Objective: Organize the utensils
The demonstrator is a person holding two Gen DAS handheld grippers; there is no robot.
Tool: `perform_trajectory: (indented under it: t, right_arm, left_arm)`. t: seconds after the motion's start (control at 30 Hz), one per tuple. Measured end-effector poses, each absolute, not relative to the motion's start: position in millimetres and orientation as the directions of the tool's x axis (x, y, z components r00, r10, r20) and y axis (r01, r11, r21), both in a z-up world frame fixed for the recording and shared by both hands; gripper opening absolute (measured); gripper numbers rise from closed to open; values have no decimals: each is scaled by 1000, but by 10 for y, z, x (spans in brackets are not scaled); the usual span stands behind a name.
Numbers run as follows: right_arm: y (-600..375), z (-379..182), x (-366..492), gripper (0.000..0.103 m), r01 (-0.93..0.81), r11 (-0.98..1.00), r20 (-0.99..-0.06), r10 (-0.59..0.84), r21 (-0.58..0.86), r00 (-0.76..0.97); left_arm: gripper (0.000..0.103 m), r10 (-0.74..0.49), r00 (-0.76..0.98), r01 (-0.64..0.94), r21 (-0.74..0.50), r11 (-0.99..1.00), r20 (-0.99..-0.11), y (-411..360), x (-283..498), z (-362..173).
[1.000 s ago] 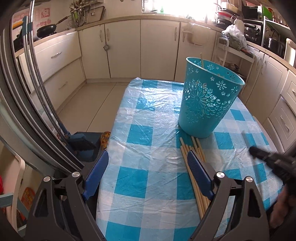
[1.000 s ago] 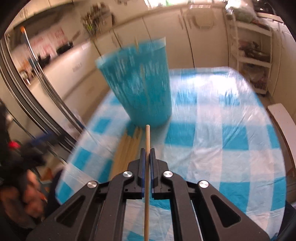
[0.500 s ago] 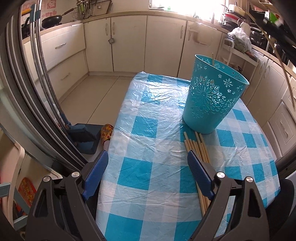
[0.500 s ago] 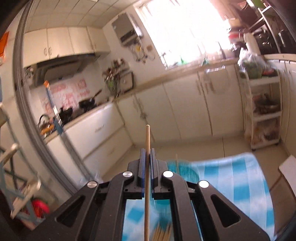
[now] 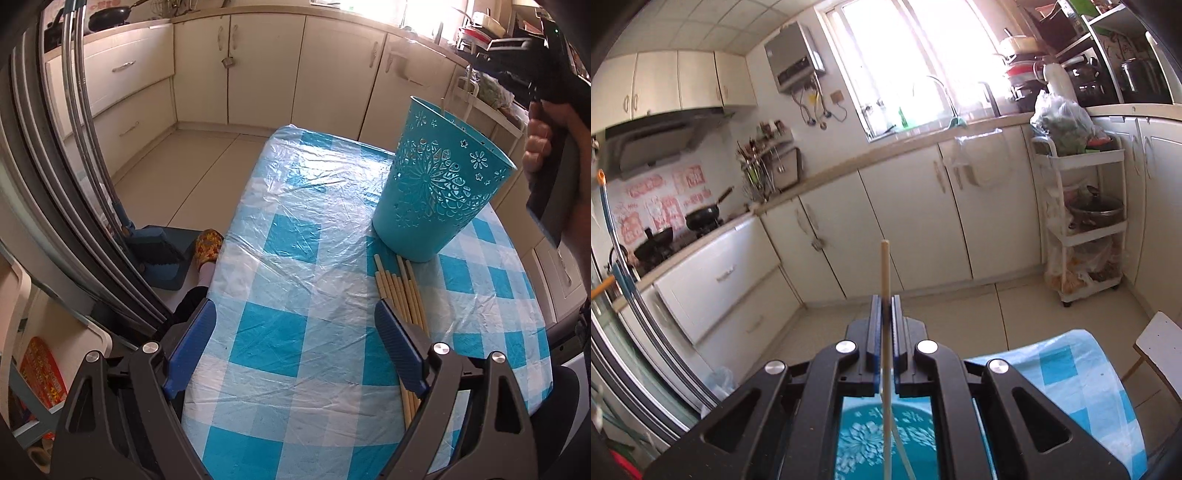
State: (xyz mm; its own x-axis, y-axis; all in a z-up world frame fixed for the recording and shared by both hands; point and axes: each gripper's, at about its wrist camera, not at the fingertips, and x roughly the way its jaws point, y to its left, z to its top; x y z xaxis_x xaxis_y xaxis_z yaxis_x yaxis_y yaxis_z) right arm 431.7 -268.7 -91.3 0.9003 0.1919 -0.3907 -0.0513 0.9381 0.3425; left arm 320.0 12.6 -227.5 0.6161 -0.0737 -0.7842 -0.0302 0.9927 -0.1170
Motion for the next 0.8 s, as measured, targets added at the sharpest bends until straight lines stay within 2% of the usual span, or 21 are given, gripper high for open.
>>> perform_trajectory:
  t: [0.2, 0.23, 0.37, 0.5, 0.57, 0.67, 0.8]
  right_arm:
    - [-2590, -979, 4166, 8, -99, 953, -441, 224, 288, 869]
    - [-2589, -954, 4118, 12, -105, 955, -443, 224, 277, 868]
    - [-2642, -736, 3884, 21, -124, 959, -400, 222, 256, 889]
    - [-2730, -539, 3315, 23, -137, 958, -323, 217, 253, 921]
    - [-2714, -606, 3056, 23, -135, 960, -322, 212, 244, 923]
    - [-2592, -995, 2718, 23, -136, 963, -425, 226, 232, 876]
    - [-2347, -1861, 2725, 16, -155, 955, -664, 288, 253, 690]
  left_arm:
    - [84, -77, 621, -27, -120, 992, -780, 105, 3168, -2236]
    - [84, -77, 622, -27, -119, 993, -779, 107, 3158, -2224]
    - [84, -75, 629, -33, -123, 992, -774, 114, 3114, -2167]
    - [86, -71, 645, -36, -124, 992, -761, 137, 3035, -2100]
    - [87, -70, 648, -39, -124, 991, -758, 148, 3011, -2094]
    - [87, -71, 643, -43, -129, 991, -763, 162, 2980, -2122]
    - [87, -78, 624, -33, -126, 991, -778, 125, 2947, -2168]
